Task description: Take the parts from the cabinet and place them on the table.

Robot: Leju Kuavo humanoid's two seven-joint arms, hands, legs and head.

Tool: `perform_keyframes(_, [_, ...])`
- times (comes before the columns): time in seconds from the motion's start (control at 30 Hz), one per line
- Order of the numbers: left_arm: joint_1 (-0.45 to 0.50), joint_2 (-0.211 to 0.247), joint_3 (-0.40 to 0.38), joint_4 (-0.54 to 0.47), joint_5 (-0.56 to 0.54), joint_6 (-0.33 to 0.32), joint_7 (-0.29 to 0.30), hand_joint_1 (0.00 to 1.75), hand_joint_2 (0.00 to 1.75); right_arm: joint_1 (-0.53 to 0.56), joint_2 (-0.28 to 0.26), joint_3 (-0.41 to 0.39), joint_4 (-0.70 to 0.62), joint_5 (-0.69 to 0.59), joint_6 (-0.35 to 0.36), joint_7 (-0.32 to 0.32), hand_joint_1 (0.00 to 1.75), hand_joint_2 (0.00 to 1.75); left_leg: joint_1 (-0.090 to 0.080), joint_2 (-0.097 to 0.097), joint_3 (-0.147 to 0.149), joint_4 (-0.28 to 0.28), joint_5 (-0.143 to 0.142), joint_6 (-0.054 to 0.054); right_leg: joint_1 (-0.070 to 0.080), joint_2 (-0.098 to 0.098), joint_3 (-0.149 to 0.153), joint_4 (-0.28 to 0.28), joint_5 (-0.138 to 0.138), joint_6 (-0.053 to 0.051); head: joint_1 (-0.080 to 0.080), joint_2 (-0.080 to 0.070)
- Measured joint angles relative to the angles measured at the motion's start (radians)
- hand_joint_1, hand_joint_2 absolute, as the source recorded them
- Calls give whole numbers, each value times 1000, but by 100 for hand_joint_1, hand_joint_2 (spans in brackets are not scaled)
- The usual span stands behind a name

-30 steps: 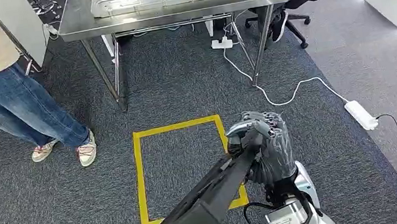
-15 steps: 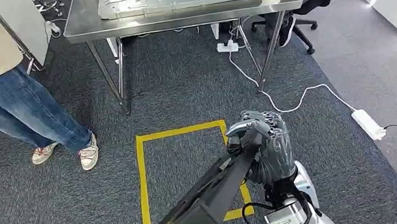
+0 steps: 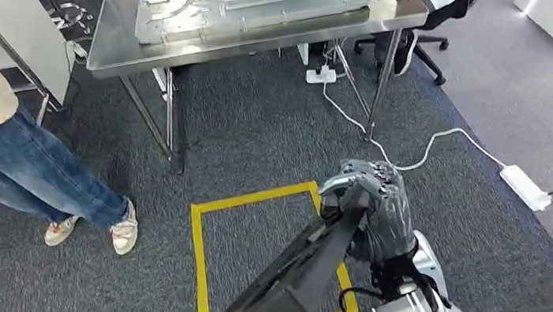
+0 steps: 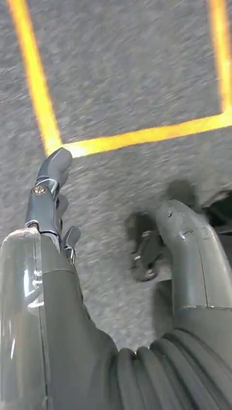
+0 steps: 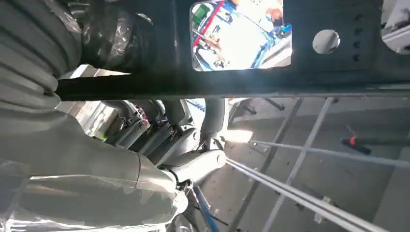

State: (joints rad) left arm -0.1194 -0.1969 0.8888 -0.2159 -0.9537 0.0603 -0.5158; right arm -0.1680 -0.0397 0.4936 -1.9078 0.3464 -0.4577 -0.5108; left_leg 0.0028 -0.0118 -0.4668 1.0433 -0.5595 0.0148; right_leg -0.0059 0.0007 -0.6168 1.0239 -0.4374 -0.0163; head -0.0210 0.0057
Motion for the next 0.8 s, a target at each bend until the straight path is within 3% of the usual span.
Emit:
perform_keyframes(0.03, [-4,0,0,0,0,1,0,0,175,0,0,0,-3,0,-3,0,175,175,1,3,-27,51,-14,-5,-1,-1,10,-4,-6,-7,-1,0])
perform_keyframes(0.07, [-6,0,0,0,0,1,1,0,175,0,0,0,-4,0,-5,0,175,175,4,4,-73,122,-40,-10,0,-2,15,-4,-11,-11,-1,0])
perform_keyframes(0.13, [-4,0,0,0,0,2,1,0,175,5,0,0,-4,0,-6,0,175,175,9,4,-160,241,-98,-19,0,-2,25,-3,-24,-11,-1,0])
perform_keyframes(0.17, [0,0,0,0,0,2,1,0,175,9,0,0,-4,0,-7,0,175,175,10,4,-188,259,-95,-22,0,0,34,-3,-32,-10,-1,0])
perform_keyframes(0.2, [3,0,0,0,0,2,1,0,175,13,0,0,-4,0,-7,0,175,175,11,5,-190,229,-60,-23,-1,1,45,-2,-41,-9,-1,0])
perform_keyframes(0.27, [3,0,0,0,0,2,1,0,175,14,0,0,-4,0,-7,0,175,175,12,6,-152,77,69,-21,-1,2,72,-1,-59,-5,-1,0])
perform_keyframes(0.3, [3,0,0,0,0,2,1,0,175,14,0,0,-4,1,-7,0,175,175,11,8,-136,1,121,-14,-1,1,81,-2,-67,-1,-1,0])
perform_keyframes(0.37, [-1,0,0,0,1,2,1,0,175,14,0,0,-5,2,-8,0,175,175,-3,8,-137,-12,69,1,-1,1,79,-3,-71,11,-2,0])
perform_keyframes(0.4, [0,1,0,0,1,2,1,0,175,15,0,0,-5,3,-8,0,175,175,-4,7,-135,-12,100,10,0,0,81,-4,-77,18,-1,0])
perform_keyframes(0.47, [4,2,0,0,2,2,0,0,175,13,0,0,-9,4,-8,-1,175,175,1,6,-127,-22,104,21,5,0,92,-12,-81,29,-1,0])
perform_keyframes(0.5, [4,0,0,0,1,2,0,0,175,14,0,0,-11,5,-8,-1,175,175,8,8,-116,-36,110,26,-1,-1,91,-2,-87,33,-1,0])
perform_keyframes(0.53, [1,0,0,0,1,2,-1,0,175,11,0,0,-13,5,-8,-1,175,175,8,7,-108,-41,108,31,-1,0,74,34,-105,39,0,0])
perform_keyframes(0.6, [-3,0,0,0,1,2,-2,0,175,13,-1,-1,-13,5,-8,-1,175,175,8,7,-101,-42,100,38,-3,0,-18,192,-172,46,0,0])
perform_keyframes(0.63, [-2,0,0,0,1,2,-2,0,175,16,-1,-1,-13,5,-8,-1,175,175,8,7,-98,-42,96,38,-5,0,-61,255,-185,49,0,0])
perform_keyframes(0.67, [-2,0,0,0,1,2,-2,0,175,16,-2,-1,-12,5,-8,-1,175,175,8,7,-93,-41,91,38,-7,0,-91,289,-181,51,0,0])
perform_keyframes(0.7, [-2,0,0,0,2,2,-2,0,175,16,-2,-2,-12,5,-8,-1,175,175,8,6,-86,-41,86,37,-10,0,-97,276,-152,53,0,0])
perform_keyframes(0.73, [-1,0,0,0,1,2,-2,0,175,15,-2,-2,-12,5,-8,-1,175,175,9,5,-78,-40,79,35,-13,-1,-82,222,-102,55,0,0])
perform_keyframes(0.77, [-1,-2,0,0,1,1,-2,0,175,14,-2,-3,-12,5,-8,-1,175,175,10,4,-67,-39,71,30,-17,-1,-45,127,-39,55,0,0])
perform_keyframes(0.8, [-1,-2,0,0,1,1,-2,0,175,13,-2,-3,-12,5,-8,-1,175,175,11,3,-60,-37,62,24,-19,-1,-11,45,6,56,0,0])
